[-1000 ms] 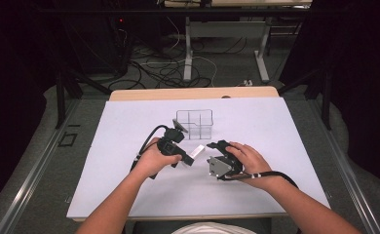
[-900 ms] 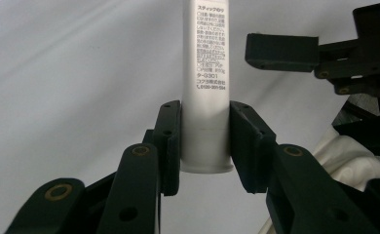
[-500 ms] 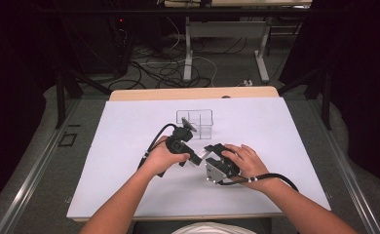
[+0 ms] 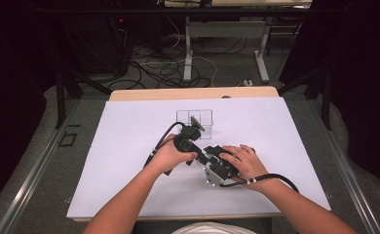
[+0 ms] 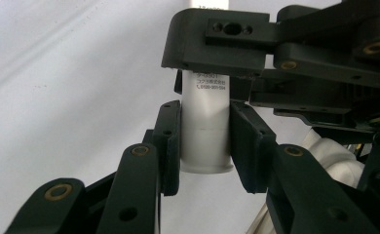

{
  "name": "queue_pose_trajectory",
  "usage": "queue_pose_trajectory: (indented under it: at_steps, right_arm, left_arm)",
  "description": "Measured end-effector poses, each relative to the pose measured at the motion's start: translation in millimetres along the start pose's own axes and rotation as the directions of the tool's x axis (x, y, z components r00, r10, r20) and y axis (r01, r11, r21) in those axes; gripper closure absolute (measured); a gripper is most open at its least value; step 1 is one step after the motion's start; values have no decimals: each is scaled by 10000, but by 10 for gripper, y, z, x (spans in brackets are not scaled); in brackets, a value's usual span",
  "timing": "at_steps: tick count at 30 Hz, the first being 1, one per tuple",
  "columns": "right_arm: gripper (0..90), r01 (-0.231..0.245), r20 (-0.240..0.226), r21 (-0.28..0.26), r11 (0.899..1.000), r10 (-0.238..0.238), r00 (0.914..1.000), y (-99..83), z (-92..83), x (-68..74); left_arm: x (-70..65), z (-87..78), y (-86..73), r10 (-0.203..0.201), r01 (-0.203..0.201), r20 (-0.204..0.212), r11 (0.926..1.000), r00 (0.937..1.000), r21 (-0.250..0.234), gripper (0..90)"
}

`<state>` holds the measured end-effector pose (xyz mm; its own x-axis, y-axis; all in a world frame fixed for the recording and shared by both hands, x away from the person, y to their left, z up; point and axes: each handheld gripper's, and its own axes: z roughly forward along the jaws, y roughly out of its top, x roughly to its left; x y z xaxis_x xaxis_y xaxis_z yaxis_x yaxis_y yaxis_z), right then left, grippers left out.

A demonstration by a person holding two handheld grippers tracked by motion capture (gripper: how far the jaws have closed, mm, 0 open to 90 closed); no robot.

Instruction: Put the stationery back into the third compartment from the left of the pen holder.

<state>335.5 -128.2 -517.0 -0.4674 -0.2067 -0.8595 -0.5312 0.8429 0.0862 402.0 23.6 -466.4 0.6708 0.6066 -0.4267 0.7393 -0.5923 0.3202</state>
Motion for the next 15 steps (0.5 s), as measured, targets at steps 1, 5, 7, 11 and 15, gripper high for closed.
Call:
queue_pose_trajectory:
  at_steps: [1, 5, 7, 11, 15]
  right_arm:
    - [616, 111, -140, 128, 9999, -109, 9998, 3, -4, -1]
    - [633, 489, -130, 147, 9987, -488, 9987, 11, 2, 7]
    - [648, 622, -114, 158, 9979, -620, 9980, 15, 4, 11]
    - [650, 732, -151, 92, 9973, -730, 9972, 21, 14, 16]
    - [652, 674, -204, 143, 9976, -671, 9975, 20, 27, 23]
  left_arm:
    - [4, -3, 3, 49, -49, 16, 10000, 10000, 18, 669]
    - [13, -4, 6, 28, -28, 25, 10000, 10000, 45, 670]
    - [13, -3, 6, -19, 19, 45, 10000, 10000, 14, 670]
    - [13, -5, 9, 28, -29, 140, 10000, 9999, 35, 670]
    - [5, -1, 13, 51, -52, 168, 10000, 9998, 28, 669]
